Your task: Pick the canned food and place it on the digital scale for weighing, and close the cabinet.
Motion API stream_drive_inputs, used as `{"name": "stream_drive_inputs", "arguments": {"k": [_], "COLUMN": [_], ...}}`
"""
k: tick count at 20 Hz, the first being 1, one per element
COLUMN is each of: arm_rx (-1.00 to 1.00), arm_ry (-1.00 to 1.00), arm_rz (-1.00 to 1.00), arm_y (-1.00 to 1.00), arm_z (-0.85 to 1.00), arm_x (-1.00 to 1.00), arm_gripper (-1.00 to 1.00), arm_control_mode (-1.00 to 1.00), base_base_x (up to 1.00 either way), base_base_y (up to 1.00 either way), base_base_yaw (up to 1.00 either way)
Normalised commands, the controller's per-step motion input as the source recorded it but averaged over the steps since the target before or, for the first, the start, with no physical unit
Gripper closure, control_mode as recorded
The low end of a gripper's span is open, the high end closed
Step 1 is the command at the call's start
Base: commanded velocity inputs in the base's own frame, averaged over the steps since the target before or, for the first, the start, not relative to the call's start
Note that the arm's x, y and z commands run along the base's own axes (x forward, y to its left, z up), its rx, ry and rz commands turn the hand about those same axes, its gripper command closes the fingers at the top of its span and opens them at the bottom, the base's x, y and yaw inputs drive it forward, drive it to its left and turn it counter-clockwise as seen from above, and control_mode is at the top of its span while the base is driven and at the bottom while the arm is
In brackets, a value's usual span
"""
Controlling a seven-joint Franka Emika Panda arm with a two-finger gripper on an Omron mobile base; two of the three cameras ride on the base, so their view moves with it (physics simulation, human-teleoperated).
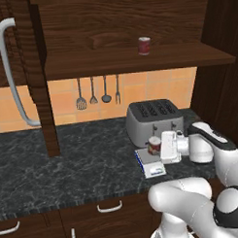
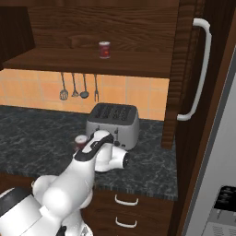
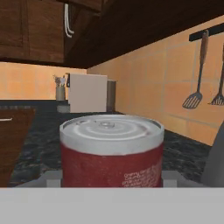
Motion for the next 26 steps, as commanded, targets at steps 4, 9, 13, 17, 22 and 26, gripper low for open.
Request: {"name": "stream_drive_inputs", "arguments": {"k": [4,9,13,17,22,26], "arm_rx": [0.0,-0.01,-0.03,-0.03,0.0,0.0], "arm_ry": [0.01,0.0,0.0,0.0,0.0,-0.09], "arm_rz": [-0.02,0.0,0.0,0.0,0.0,-0.02], "arm_y": [0.07,0.11,0.23,0.24,0.15,0.0], "arm_z": [-0.48,-0.51,-0.6,-0.48,-0.23,0.0], "arm_x": [0.24,0.07,0.1,0.17,0.01,-0.31], "arm_gripper": [1.0,1.0,1.0,1.0,-1.0,-1.0], "arm_control_mode": [-1.0,-1.0,-1.0,-1.0,-1.0,-1.0], "base_base_x": [0.0,0.0,0.0,0.0,0.0,0.0], "base_base_y": [0.0,0.0,0.0,0.0,0.0,0.0], "base_base_yaw": [0.0,0.0,0.0,0.0,0.0,0.0]}}
